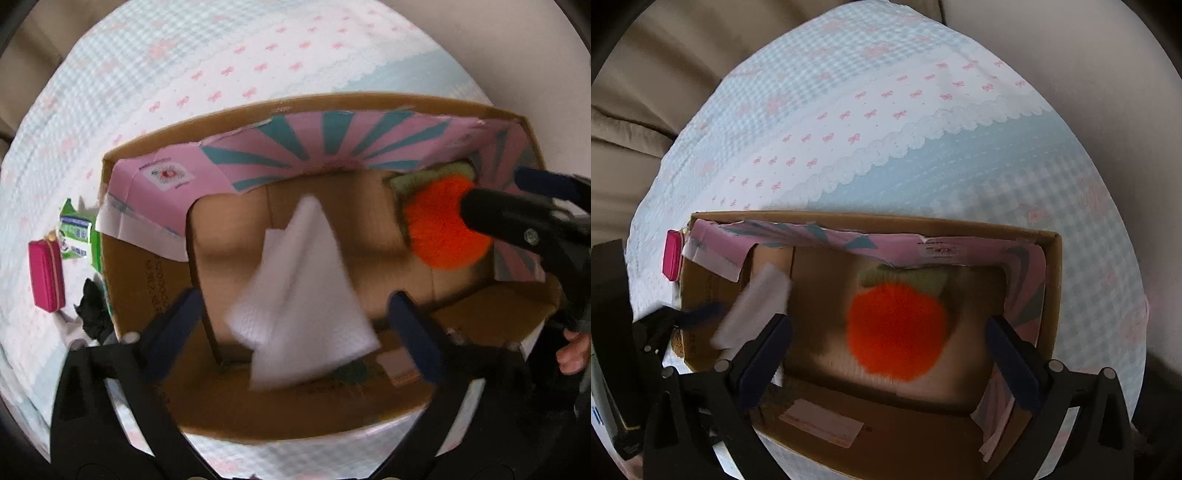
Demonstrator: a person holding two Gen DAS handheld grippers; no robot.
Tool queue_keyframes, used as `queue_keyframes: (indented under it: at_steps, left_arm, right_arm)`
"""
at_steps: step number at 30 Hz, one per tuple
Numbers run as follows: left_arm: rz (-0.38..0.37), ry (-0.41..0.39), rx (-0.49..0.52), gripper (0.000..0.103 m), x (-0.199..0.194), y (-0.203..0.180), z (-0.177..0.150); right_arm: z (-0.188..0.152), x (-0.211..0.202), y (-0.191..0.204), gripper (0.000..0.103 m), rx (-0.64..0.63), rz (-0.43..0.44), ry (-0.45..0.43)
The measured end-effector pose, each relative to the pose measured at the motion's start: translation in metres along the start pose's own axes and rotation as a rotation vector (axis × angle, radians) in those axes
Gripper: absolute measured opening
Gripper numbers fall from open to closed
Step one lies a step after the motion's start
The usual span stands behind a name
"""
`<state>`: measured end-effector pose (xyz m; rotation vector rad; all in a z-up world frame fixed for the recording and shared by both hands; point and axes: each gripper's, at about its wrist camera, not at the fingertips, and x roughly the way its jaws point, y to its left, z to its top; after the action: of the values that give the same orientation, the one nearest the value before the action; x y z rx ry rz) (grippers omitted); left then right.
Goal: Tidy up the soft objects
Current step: 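Carry the paper towel into the box with the left tool while the right tool drops the pompom in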
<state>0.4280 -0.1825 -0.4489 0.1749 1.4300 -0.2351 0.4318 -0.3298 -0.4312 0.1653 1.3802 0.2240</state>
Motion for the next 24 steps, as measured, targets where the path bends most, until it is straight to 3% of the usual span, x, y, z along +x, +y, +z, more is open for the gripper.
queue_keyframes:
  at_steps: [13,20,24]
  left_arm:
    - [-0.033,-0.058,-0.025,0.103,-0.033,0.000,0.013]
    - [-0.021,-0.164,-0.034,0.103,-0.092,-0.007,-0.011]
    - [-0.022,-0.256,-0.045,0.103,-0.148,-0.006,-0.033]
  right_arm:
    - [-0.006,-0.036,0.001,0.103,0.017,0.005,-0.066]
    - [-0.015,-0.084,0.015,0.103,-0.004,-0.002,-0.134]
    - [-0.024,-0.125,0.033,0.103,-0.036,-0.026,-0.210]
